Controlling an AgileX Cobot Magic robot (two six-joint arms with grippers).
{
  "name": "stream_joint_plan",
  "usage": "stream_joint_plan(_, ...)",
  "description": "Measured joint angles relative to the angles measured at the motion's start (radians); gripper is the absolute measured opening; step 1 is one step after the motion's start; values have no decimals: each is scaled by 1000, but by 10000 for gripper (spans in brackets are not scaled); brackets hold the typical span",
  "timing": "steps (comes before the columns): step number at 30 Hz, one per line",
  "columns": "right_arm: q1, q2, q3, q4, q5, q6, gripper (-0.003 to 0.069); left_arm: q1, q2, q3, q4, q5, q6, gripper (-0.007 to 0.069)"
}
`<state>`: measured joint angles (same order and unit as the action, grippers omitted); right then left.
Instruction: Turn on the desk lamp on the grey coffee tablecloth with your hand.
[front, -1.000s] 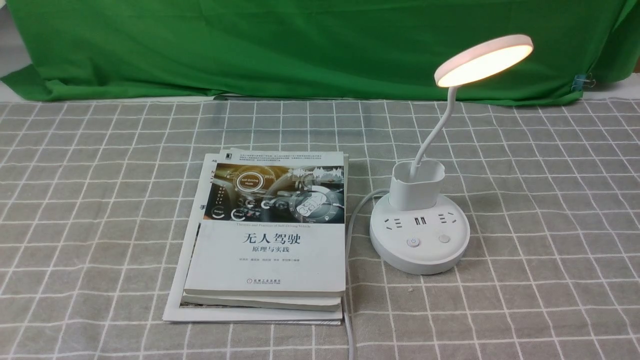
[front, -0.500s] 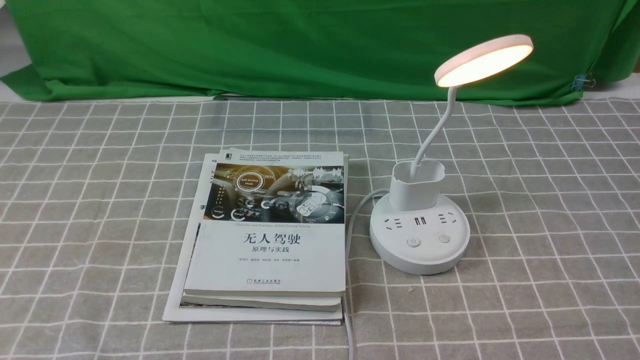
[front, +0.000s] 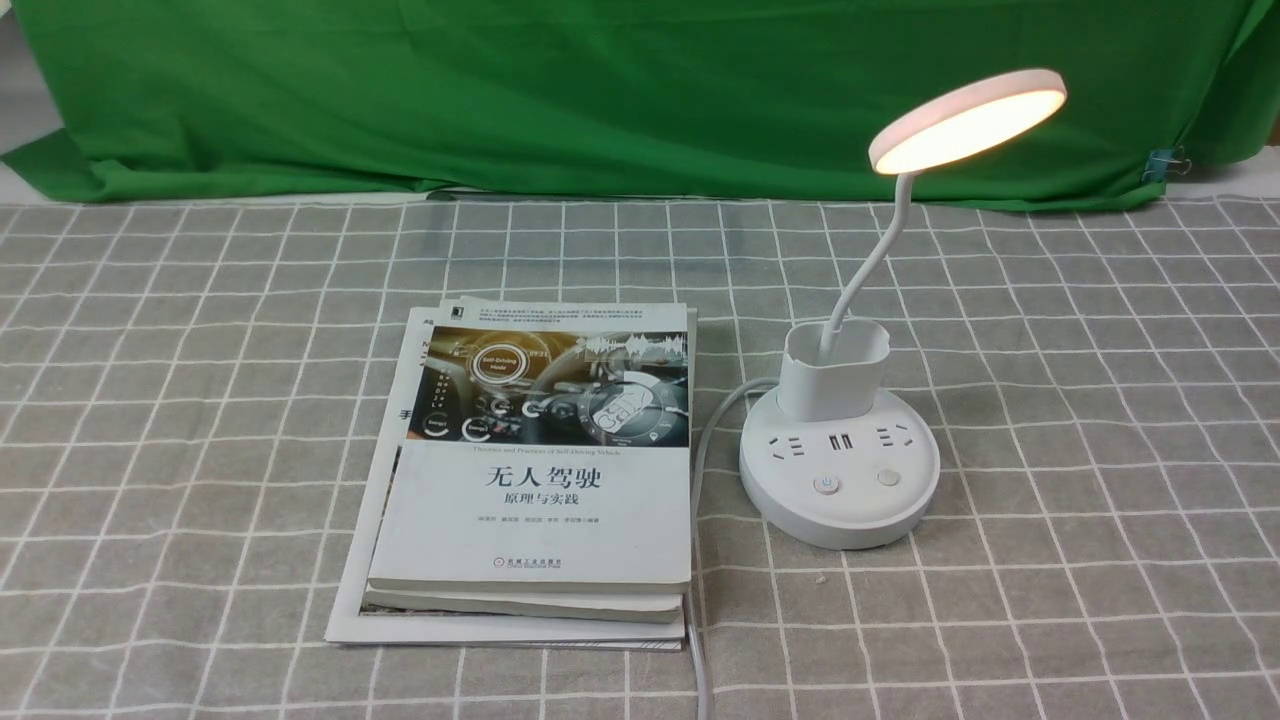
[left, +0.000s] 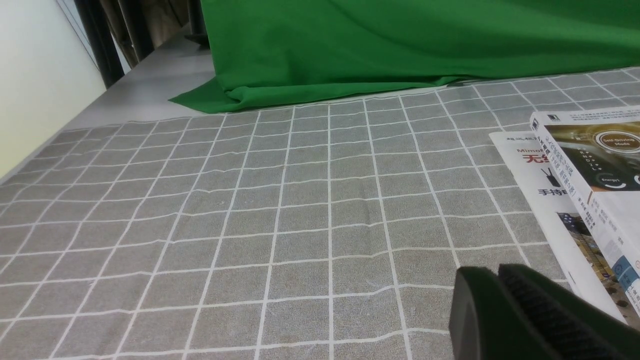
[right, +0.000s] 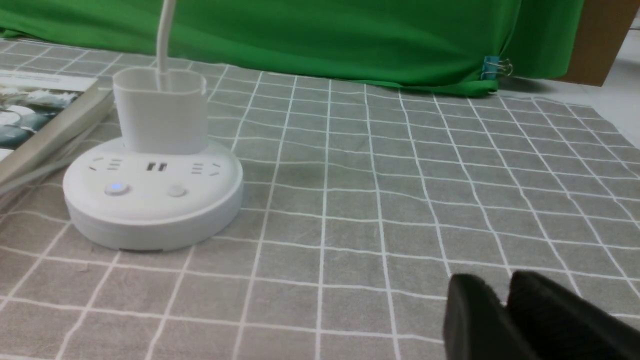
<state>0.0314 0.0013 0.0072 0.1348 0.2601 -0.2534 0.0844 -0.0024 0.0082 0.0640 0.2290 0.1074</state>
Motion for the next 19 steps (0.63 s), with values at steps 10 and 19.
stream_joint_plan(10,0,0,0,0,0,0,182,0,0,0,0,0,0,19)
stream_joint_plan(19,0,0,0,0,0,0,199,0,0,0,0,0,0,19)
